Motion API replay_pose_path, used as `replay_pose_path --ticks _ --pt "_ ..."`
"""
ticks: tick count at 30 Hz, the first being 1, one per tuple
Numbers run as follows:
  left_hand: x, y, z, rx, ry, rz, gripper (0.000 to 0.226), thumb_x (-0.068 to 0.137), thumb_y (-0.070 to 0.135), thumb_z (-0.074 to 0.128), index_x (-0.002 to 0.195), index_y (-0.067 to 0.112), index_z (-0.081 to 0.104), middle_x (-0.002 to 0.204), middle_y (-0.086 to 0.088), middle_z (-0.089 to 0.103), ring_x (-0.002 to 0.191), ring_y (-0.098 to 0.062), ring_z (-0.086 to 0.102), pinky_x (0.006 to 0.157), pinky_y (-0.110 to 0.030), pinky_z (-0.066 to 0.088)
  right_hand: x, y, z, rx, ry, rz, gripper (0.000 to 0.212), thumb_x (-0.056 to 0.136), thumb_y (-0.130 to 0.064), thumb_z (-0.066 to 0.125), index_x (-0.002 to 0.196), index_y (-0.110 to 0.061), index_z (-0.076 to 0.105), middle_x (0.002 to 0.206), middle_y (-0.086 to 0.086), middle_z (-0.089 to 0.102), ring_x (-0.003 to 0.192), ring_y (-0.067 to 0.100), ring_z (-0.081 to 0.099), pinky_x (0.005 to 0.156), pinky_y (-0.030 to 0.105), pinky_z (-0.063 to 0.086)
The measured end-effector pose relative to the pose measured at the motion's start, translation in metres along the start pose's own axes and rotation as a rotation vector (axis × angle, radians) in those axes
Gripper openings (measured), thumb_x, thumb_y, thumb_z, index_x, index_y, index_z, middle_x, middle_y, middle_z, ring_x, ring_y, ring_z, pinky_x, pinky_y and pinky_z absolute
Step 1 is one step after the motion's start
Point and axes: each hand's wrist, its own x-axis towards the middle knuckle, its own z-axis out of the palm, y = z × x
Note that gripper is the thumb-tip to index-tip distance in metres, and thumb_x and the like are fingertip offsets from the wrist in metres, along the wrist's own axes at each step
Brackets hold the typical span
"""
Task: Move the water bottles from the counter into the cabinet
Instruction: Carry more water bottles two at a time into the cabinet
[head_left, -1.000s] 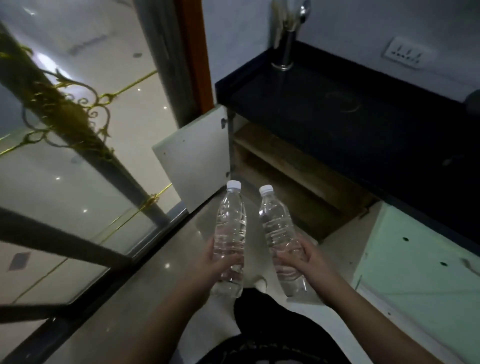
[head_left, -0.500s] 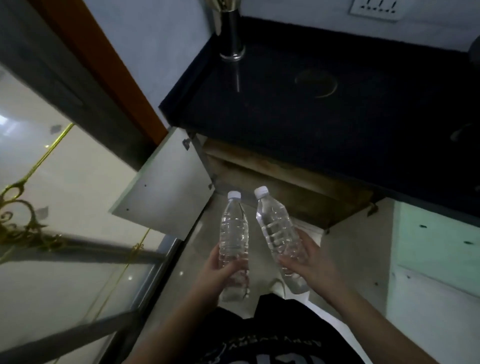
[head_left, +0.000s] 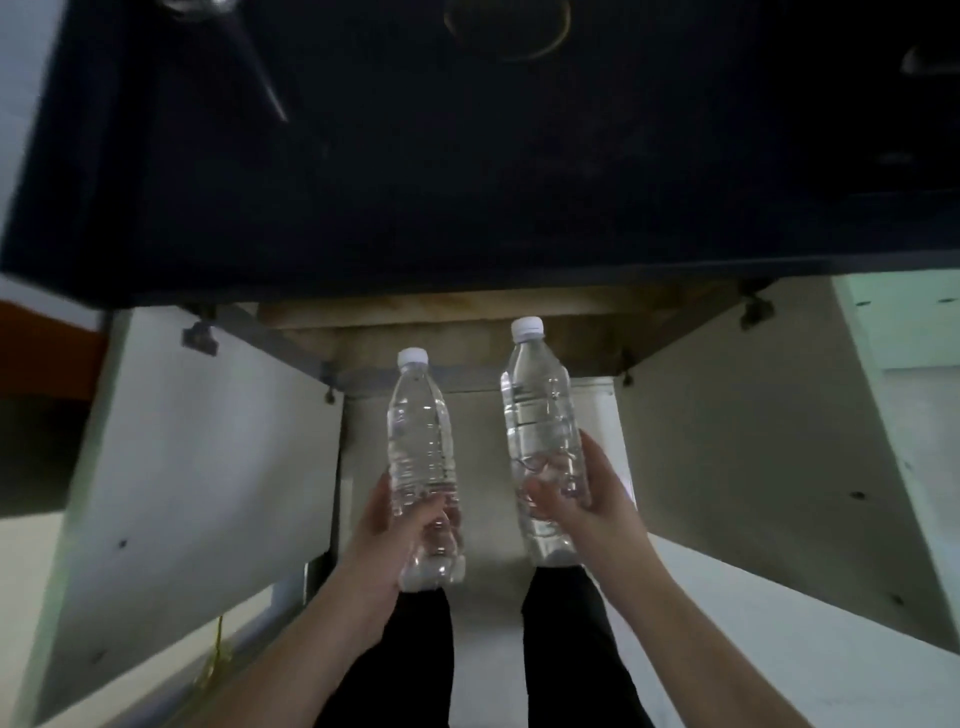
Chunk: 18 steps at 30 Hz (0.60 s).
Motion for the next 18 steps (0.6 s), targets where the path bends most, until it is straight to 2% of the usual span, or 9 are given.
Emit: replay_pose_path --ticks 2,3,4,6,8,11,13,16,18 --pt "0.026 0.005 -0.006 0.045 -0.044 0.015 0.047 0.060 0.032 0.086 0.103 0.036 0.067 0.099 -0.018 0.074 0.078 -0.029 0.073 0.060 -0.037 0.058 0.017 0.013 0.011 0.067 0.037 0.024 0.062 0.073 -0.042 0.082 0.127 -0.039 0.052 0.109 -0.007 0.072 0.092 0.014 0.072 0.066 0.028 0.059" --pt "0.039 0.005 -0.008 0.061 -0.063 0.030 0.041 0.066 0.029 0.085 0.102 0.040 0.068 0.100 -0.014 0.075 0.081 -0.028 0.074 0.063 -0.038 0.059 0.026 0.020 0.015 0.102 0.050 0.042 0.063 0.070 -0.045 0.083 0.125 -0.042 0.053 0.108 -0.008 0.072 0.090 0.014 0.072 0.061 0.032 0.059" --pt "0.051 0.006 -0.010 0.067 -0.075 0.035 0.038 0.069 0.031 0.082 0.102 0.043 0.067 0.100 -0.011 0.075 0.083 -0.028 0.074 0.065 -0.039 0.059 0.035 0.026 0.018 0.131 0.060 0.059 0.063 0.068 -0.047 0.083 0.123 -0.044 0.053 0.106 -0.008 0.072 0.089 0.014 0.072 0.057 0.035 0.059" --pt "0.077 0.002 -0.010 0.078 -0.079 0.008 0.038 0.069 0.037 0.083 0.100 0.050 0.066 0.097 -0.005 0.076 0.079 -0.026 0.075 0.060 -0.038 0.058 0.056 0.042 0.021 0.156 0.079 0.063 0.062 0.065 -0.048 0.084 0.120 -0.047 0.055 0.105 -0.011 0.072 0.088 0.012 0.072 0.054 0.037 0.059" --pt "0.102 -0.004 -0.009 0.054 -0.074 -0.006 0.044 0.063 0.040 0.084 0.100 0.054 0.065 0.095 -0.003 0.076 0.074 -0.025 0.075 0.055 -0.037 0.056 0.080 0.056 0.022 0.151 0.104 0.050 0.062 0.064 -0.048 0.084 0.118 -0.051 0.054 0.105 -0.016 0.071 0.088 0.007 0.071 0.056 0.038 0.060" --pt "0.141 -0.013 -0.010 0.025 -0.076 0.028 0.072 0.050 0.048 0.091 0.115 0.051 0.061 0.108 -0.004 0.074 0.091 -0.035 0.072 0.063 -0.042 0.056 0.120 0.077 0.015 0.032 0.168 -0.025 0.058 0.068 -0.046 0.081 0.117 -0.054 0.052 0.103 -0.021 0.071 0.087 0.002 0.070 0.066 0.040 0.061" --pt "0.167 -0.017 -0.013 0.015 -0.090 0.052 0.093 0.038 0.054 0.095 0.123 0.046 0.058 0.115 -0.007 0.072 0.098 -0.040 0.070 0.069 -0.045 0.056 0.149 0.085 0.008 -0.066 0.200 -0.072 0.059 0.070 -0.038 0.079 0.117 -0.055 0.048 0.098 -0.023 0.070 0.087 0.006 0.071 0.068 0.047 0.061" --pt "0.206 -0.018 -0.019 -0.012 -0.089 0.146 0.091 0.035 0.051 0.095 0.119 0.046 0.062 0.112 -0.006 0.074 0.095 -0.036 0.073 0.066 -0.041 0.057 0.192 0.093 -0.001 -0.186 0.250 -0.119 0.073 0.070 -0.031 0.077 0.127 -0.055 0.038 0.092 -0.028 0.067 0.086 0.010 0.069 0.064 0.048 0.061" --pt "0.231 -0.015 -0.022 0.037 -0.081 0.246 0.084 0.041 0.053 0.091 0.120 0.051 0.060 0.112 0.000 0.074 0.095 -0.028 0.073 0.065 -0.040 0.057 0.218 0.092 -0.003 -0.310 0.300 -0.204 0.083 0.068 -0.034 0.075 0.137 -0.045 0.031 0.091 -0.029 0.062 0.083 0.001 0.065 0.063 0.034 0.058"
